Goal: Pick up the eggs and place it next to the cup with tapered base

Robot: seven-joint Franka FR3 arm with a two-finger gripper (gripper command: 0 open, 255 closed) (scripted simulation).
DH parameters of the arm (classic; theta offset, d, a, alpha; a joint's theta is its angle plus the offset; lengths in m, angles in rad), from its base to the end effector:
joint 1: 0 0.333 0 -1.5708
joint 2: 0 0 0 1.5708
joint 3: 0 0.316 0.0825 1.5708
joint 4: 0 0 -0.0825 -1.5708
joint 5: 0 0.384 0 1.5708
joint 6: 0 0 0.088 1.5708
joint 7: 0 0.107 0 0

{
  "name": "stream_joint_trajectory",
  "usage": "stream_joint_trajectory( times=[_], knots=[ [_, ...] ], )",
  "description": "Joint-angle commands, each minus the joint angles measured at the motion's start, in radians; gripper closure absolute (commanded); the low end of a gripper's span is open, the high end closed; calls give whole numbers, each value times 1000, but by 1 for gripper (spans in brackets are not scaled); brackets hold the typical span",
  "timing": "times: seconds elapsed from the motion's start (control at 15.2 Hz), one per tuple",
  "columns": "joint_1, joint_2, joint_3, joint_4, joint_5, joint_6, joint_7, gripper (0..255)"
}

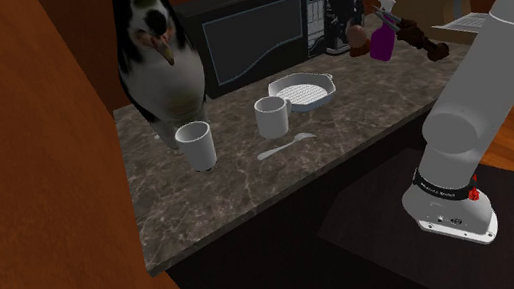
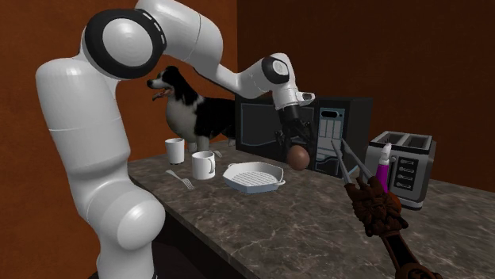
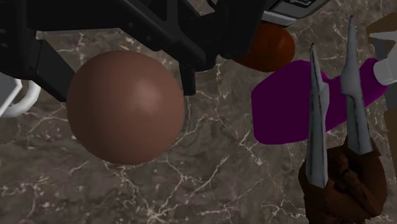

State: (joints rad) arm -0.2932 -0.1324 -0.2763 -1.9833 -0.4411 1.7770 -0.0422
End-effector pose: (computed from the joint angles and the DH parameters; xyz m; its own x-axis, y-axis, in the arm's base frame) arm 0.4108 -0.3137 0.5210 0.9007 -0.4202 -0.1102 -0.3545 -0.8576 0.3725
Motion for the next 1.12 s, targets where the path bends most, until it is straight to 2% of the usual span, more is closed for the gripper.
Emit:
stream_joint_trajectory(
  times=[0.0,0.59,1.06],
  knots=[
    [1,-4,2,21,2,-24,-8,255],
    [5,-4,9,133,9,-129,-46,255],
    [80,-48,113,96,36,-205,114,255]
  ],
)
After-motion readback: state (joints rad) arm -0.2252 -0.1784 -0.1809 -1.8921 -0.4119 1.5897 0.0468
